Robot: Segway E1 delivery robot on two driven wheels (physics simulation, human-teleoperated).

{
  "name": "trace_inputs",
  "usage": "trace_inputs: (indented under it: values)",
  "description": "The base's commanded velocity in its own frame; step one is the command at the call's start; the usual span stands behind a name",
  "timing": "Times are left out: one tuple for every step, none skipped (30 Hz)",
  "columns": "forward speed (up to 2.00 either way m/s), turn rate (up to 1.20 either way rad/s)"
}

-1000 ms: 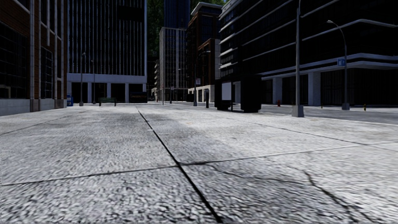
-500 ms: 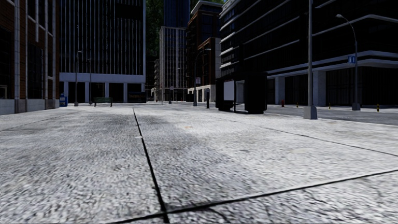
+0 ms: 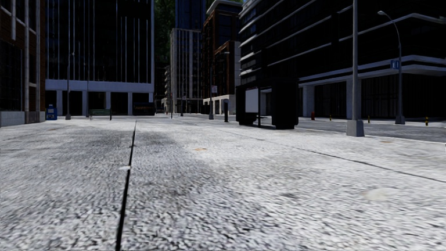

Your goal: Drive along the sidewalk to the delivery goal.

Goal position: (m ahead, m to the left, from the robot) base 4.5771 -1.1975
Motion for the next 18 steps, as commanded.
trace_inputs:
  values:
    - [2.00,-0.35]
    - [2.00,-0.35]
    - [2.00,-0.35]
    - [2.00,-0.35]
    - [2.00,-0.35]
    - [2.00,-0.36]
    - [2.00,-0.37]
    - [2.00,-0.37]
    - [2.00,-0.37]
    - [2.00,-0.37]
    - [2.00,-0.37]
    - [2.00,-0.37]
    - [2.00,-0.37]
    - [2.00,-0.37]
    - [2.00,-0.37]
    - [1.95,-0.37]
    - [1.78,-0.37]
    - [1.62,-0.37]
